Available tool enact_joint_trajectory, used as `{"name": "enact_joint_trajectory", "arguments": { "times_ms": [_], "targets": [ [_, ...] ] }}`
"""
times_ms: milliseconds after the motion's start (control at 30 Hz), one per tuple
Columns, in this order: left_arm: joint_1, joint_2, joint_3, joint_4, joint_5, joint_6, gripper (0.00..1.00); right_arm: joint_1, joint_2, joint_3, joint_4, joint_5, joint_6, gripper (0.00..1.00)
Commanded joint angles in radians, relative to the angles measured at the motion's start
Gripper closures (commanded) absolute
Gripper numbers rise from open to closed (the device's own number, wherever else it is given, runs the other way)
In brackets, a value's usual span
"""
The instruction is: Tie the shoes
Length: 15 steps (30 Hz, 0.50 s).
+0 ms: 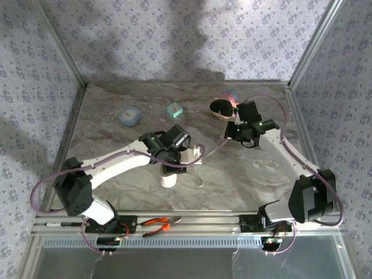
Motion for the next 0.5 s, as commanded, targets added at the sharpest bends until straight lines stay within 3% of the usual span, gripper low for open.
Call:
{"name": "enact_joint_trajectory", "arguments": {
  "times_ms": [0,100,467],
  "targets": [
    [-0.023,0.112,0.041,-0.025,-0.014,0.174,0.53,-0.04,0.053,0.002,0.027,-0.09,-0.036,1.0],
    [-0.054,0.184,0.047,-0.006,-0.054,0.215,0.5,-0.051,0.088,0.016,0.026,-0.098,-0.051,1.0],
    [-0.1,0.324,0.081,0.136,-0.02,0.26,0.46,-0.057,0.152,0.046,0.009,-0.103,-0.088,1.0]
  ]
}}
